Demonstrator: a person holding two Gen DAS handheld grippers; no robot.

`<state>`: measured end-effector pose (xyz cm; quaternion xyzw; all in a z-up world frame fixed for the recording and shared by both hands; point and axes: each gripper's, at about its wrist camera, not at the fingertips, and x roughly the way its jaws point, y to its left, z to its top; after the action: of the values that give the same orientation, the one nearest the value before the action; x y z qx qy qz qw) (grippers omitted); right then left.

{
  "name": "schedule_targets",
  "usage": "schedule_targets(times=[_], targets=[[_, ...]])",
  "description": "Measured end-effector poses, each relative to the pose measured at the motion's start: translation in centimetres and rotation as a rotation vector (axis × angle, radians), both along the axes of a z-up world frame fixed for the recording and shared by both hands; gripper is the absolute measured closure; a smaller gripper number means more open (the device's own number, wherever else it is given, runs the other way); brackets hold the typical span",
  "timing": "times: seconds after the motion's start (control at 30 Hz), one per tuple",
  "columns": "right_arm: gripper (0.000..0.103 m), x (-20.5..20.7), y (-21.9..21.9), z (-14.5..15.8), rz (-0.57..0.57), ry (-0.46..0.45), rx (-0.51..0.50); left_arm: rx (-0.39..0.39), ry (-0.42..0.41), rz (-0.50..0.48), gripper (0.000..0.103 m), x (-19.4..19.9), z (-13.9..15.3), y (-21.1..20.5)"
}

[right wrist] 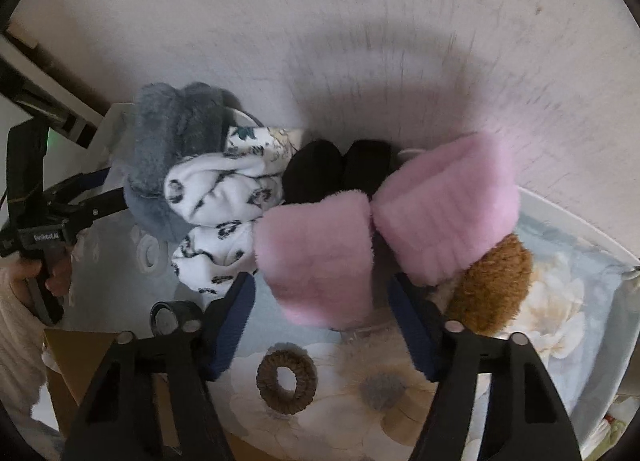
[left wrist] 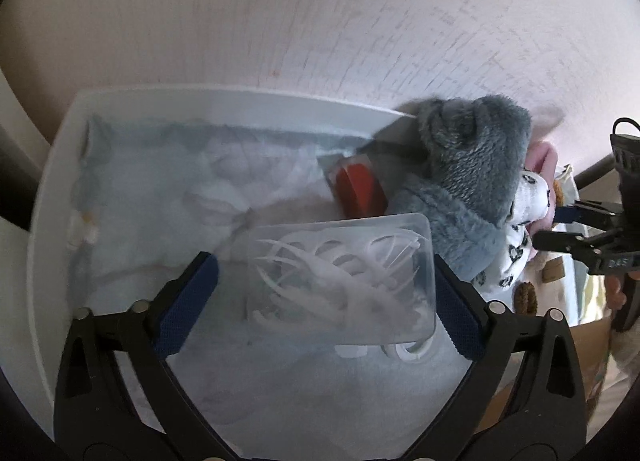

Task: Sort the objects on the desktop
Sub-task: 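Grasp the clear cable box with left tool while right tool grasps pink fluffy piece, then carry both held items over the cardboard box and open both tools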

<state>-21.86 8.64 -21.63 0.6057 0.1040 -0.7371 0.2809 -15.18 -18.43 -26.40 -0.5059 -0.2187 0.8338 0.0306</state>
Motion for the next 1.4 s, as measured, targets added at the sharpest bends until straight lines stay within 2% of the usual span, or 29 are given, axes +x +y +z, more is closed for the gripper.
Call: schedule_targets(times=[0.07, 0.1, 0.13, 0.17, 0.4, 0.67, 0.73, 0.9, 0.93, 1.03, 1.2, 1.33, 1.4], targets=[[0.042, -0.2, -0.2, -0.1, 0.014, 0.027, 0.012, -0.008, 0.015, -0.004, 0.012, 0.1, 0.1, 0.1], [0.046, -0.3, -0.4, -0.4, 0.020, 0.023, 0.021, -0.012, 0.019, -0.008, 0.017, 0.1, 0.2, 0.2], [0.057, -0.4, -0.5, -0.6, 0.021, 0.012, 0.021, -0.017, 0.021, -0.015, 0.021, 0.1, 0.2, 0.3], [0.061, -0.4, -0.6, -0.9, 0.023, 0.002, 0.016, -0.020, 0.021, -0.017, 0.022, 0.1, 0.3, 0.4], [0.065, 0.5, -0.5, -0.6, 0.016, 0.033, 0.047, -0.058, 0.035, -0.005, 0.022, 0.6, 1.4, 0.9], [0.066, 1.9, 0.5, 1.7, 0.004, 0.049, 0.031, -0.110, 0.035, 0.017, 0.022, 2.0, 4.3, 1.2], [0.066, 2.5, 0.9, 2.7, -0.001, 0.055, 0.015, -0.129, 0.040, 0.023, 0.022, 2.2, 6.2, 0.5], [0.066, 4.4, 2.0, 5.9, 0.009, 0.091, -0.027, -0.196, 0.072, 0.023, 0.022, 3.5, 10.6, 1.5], [0.066, 4.7, 1.8, 6.9, 0.015, 0.098, -0.049, -0.202, 0.092, 0.017, 0.022, 5.1, 12.4, 1.9], [0.066, 6.0, 1.9, 10.9, 0.032, 0.128, -0.096, -0.226, 0.127, 0.004, 0.022, 6.5, 15.5, 3.2], [0.066, 10.1, 2.3, 15.1, 0.067, 0.178, -0.130, -0.271, 0.170, -0.021, 0.022, 9.7, 21.3, 7.3], [0.066, 13.7, 3.4, 16.3, 0.092, 0.198, -0.157, -0.273, 0.185, -0.054, 0.022, 11.9, 23.1, 10.9], [0.066, 15.1, 3.7, 16.4, 0.100, 0.193, -0.166, -0.272, 0.184, -0.067, 0.022, 12.6, 23.2, 12.4]])
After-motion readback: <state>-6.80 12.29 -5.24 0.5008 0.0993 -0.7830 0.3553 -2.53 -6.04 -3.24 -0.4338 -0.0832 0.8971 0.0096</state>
